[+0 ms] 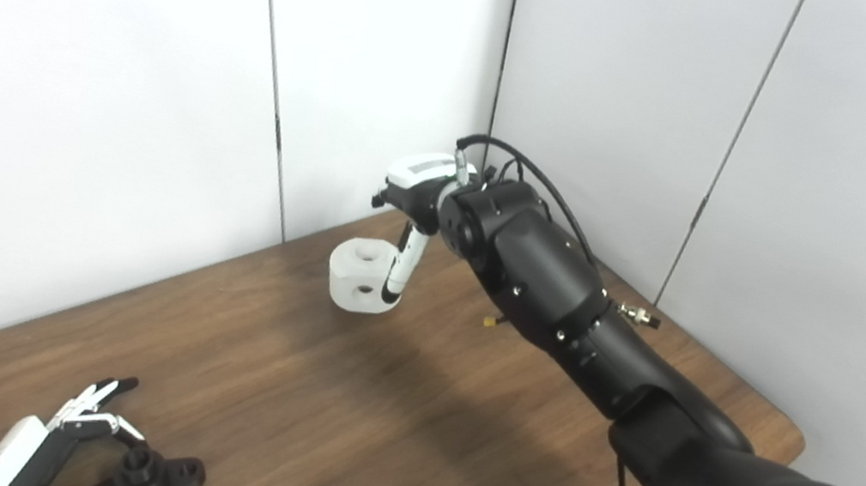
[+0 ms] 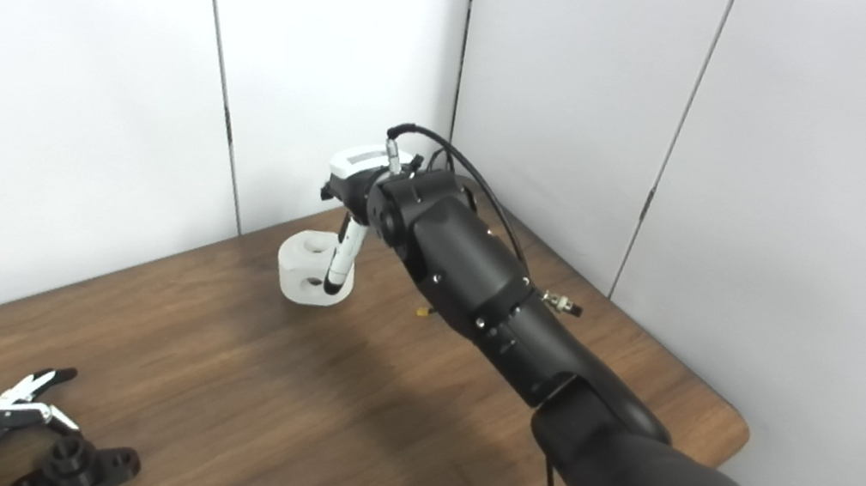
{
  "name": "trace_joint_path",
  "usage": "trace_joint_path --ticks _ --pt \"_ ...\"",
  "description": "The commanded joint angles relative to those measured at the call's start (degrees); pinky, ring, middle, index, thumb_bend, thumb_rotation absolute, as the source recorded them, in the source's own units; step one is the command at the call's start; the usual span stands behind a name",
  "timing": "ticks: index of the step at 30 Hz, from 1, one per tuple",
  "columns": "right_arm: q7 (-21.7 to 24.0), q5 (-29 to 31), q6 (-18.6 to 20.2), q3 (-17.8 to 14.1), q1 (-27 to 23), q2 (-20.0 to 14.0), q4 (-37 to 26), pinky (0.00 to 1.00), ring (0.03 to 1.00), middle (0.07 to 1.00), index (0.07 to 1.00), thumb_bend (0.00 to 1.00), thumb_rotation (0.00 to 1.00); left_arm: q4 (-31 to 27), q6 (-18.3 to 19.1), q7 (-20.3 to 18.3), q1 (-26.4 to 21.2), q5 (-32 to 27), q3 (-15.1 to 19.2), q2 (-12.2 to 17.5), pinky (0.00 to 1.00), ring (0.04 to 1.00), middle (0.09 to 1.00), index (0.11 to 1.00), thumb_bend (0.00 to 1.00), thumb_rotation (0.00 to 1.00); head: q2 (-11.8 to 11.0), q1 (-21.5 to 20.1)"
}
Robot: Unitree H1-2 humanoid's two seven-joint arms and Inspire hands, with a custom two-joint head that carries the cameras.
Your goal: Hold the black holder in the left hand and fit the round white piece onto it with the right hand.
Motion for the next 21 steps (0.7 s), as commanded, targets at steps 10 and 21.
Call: trace_joint_path --ticks 10,21 --pt "-9.1 1.9 -0.8 2.6 -7.2 1.2 10.1 1.0 1.0 1.0 0.902 1.0 0.39 3.9 2.9 -1.2 7.9 3.0 -1.0 2.9 1.0 1.0 0.949 0.483 0.52 0.05 0.7 1.2" --pt "-16.3 5.0 -0.6 4.8 -8.2 2.6 15.8 0.95 1.0 1.0 0.923 0.96 0.38 2.8 3.5 -1.6 8.8 3.2 -1.0 2.6 1.0 1.0 0.954 0.483 0.52 0.05 1.1 2.8"
